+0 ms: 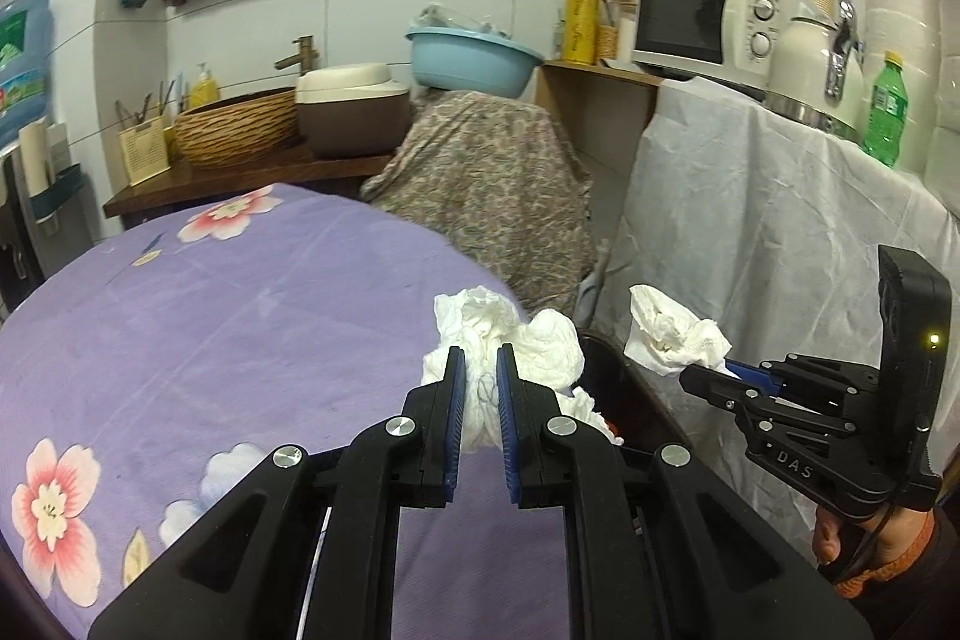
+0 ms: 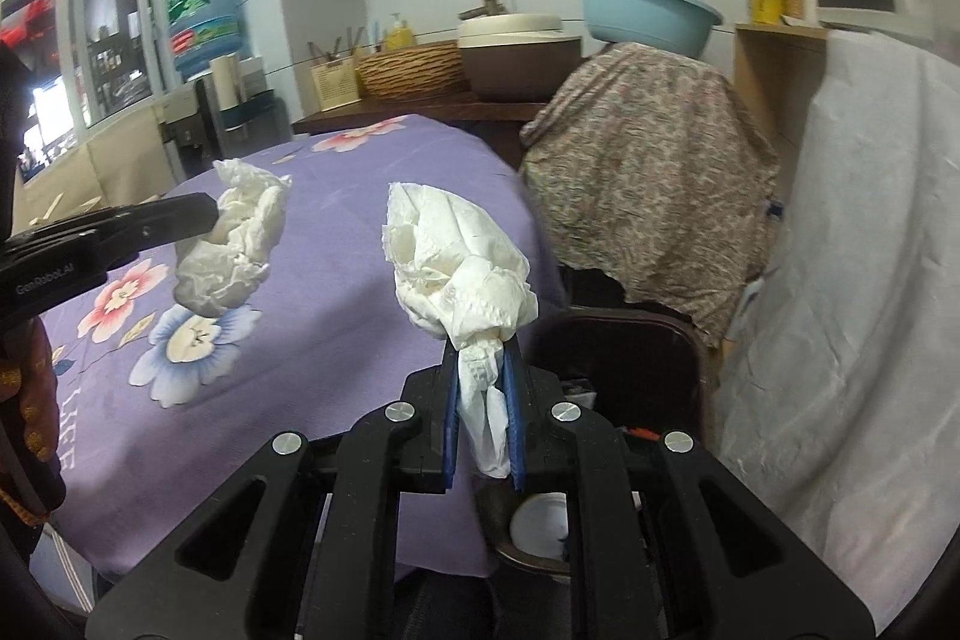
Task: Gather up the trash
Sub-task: 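Carry both tissues to the bin and open both grippers over it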
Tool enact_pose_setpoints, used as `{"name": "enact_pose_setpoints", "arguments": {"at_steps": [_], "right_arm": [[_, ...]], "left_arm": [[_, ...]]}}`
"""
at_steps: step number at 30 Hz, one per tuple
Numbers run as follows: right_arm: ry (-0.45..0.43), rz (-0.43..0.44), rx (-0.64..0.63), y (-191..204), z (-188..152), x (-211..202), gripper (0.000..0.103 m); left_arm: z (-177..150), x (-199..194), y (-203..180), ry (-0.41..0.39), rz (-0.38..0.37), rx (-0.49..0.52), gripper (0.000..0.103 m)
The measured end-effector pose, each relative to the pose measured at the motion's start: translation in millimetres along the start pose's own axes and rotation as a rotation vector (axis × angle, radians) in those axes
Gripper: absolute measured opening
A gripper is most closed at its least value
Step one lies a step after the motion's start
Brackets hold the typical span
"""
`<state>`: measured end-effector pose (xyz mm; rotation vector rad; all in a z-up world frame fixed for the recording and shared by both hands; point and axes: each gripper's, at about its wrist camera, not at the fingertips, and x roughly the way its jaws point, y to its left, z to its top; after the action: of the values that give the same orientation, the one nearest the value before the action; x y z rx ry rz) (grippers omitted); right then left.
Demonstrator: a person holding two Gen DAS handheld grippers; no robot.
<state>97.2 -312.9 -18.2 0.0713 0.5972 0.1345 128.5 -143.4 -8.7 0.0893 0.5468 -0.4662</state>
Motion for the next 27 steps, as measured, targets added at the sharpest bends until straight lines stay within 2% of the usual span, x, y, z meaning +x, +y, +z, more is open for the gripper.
{"name": "enact_pose_setpoints", "arguments": {"at_steps": [4, 9, 20, 21, 22, 24, 25, 26, 27], "right_arm": [[-0.001, -0.067, 0.015, -26.1, -6.7, -2.6, 0.013], [0.026, -0.109, 0.034, -51.7, -15.3, 6.6, 0.014], [0.157, -0.133, 0.137, -90.3, -39.7, 78.9, 0.015], [0.175, -0.141, 0.150, -93.4, -43.1, 87.5, 0.018], [0.190, -0.145, 0.165, -95.6, -45.6, 93.9, 0.026], [0.205, -0.150, 0.189, -98.1, -52.4, 102.2, 0.043], [0.209, -0.162, 0.192, -98.4, -56.4, 105.1, 0.055], [0.210, -0.170, 0.191, -97.7, -57.7, 105.7, 0.060], [0.216, -0.177, 0.186, -96.9, -60.7, 106.5, 0.060]], "left_arm": [[4.5, 10.5, -24.2, 0.005, -0.031, 0.026, 0.012], [12.0, 28.6, -50.0, 0.017, -0.059, 0.052, 0.012], [15.1, 58.6, -83.4, 0.061, -0.096, 0.091, 0.012], [15.4, 61.2, -86.0, 0.065, -0.098, 0.096, 0.012], [15.0, 64.4, -88.6, 0.071, -0.100, 0.102, 0.012], [13.8, 71.9, -94.1, 0.085, -0.106, 0.112, 0.012], [13.4, 75.7, -95.9, 0.094, -0.109, 0.114, 0.012], [12.3, 79.5, -97.7, 0.103, -0.113, 0.114, 0.012], [11.2, 83.4, -99.7, 0.112, -0.117, 0.114, 0.012]]}}
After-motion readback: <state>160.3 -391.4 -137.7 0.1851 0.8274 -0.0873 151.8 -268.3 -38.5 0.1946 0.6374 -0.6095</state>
